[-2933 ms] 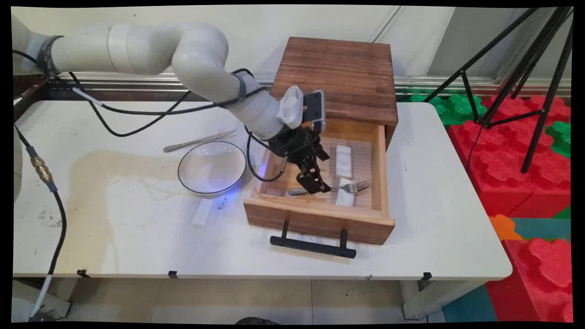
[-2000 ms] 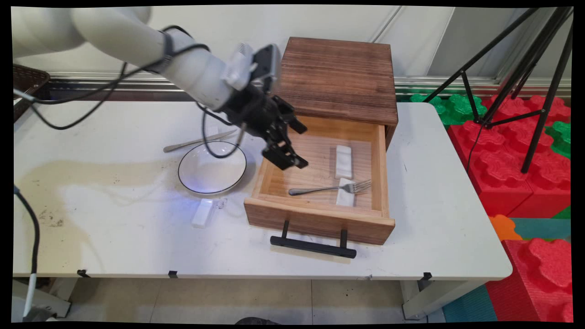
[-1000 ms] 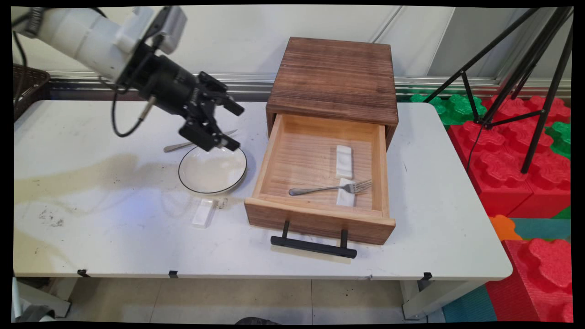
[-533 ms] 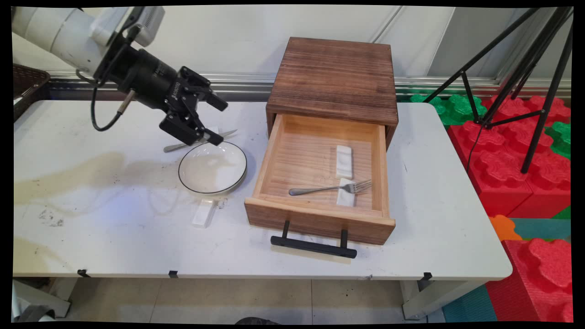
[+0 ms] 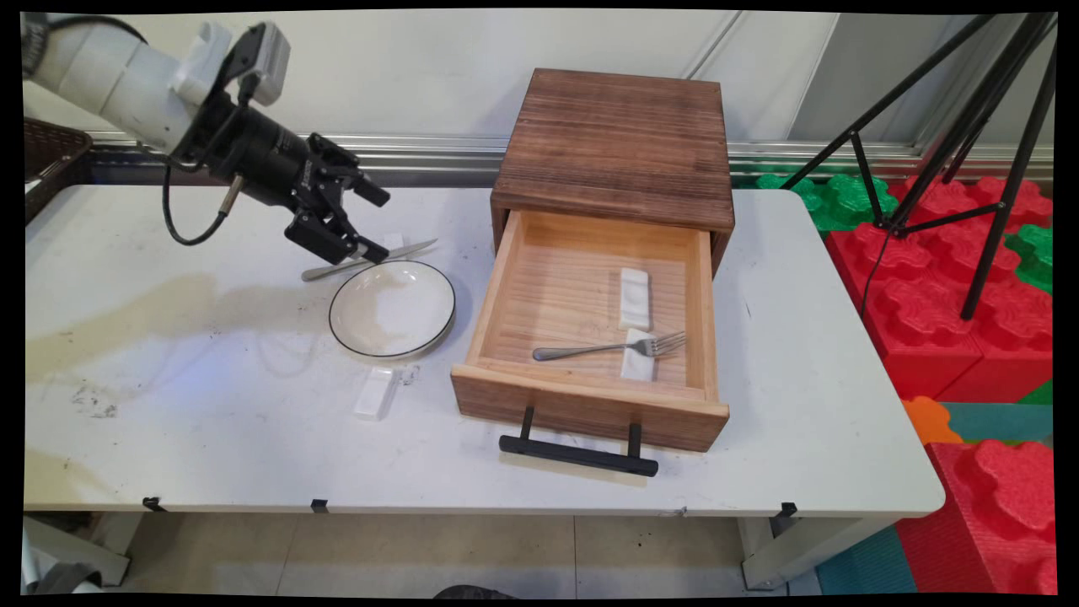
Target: Pick up the knife from the left of the white plate
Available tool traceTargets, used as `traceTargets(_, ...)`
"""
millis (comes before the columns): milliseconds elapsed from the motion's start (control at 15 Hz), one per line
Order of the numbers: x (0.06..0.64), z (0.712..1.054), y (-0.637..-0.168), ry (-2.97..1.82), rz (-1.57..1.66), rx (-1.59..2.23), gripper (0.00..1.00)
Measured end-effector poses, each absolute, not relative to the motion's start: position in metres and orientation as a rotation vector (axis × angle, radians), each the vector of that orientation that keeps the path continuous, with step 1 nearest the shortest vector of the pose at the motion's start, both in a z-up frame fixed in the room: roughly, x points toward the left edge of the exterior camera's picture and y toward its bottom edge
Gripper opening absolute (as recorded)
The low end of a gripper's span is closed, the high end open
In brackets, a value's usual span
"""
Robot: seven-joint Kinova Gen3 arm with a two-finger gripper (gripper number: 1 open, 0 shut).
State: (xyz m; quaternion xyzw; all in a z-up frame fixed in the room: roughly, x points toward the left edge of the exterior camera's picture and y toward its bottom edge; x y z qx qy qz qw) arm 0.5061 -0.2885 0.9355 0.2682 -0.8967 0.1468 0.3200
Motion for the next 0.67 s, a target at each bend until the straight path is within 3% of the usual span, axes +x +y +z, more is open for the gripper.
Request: traceTargets(667,0.571,0.881,-0.297,-2.475,0.432,0.858,1.0)
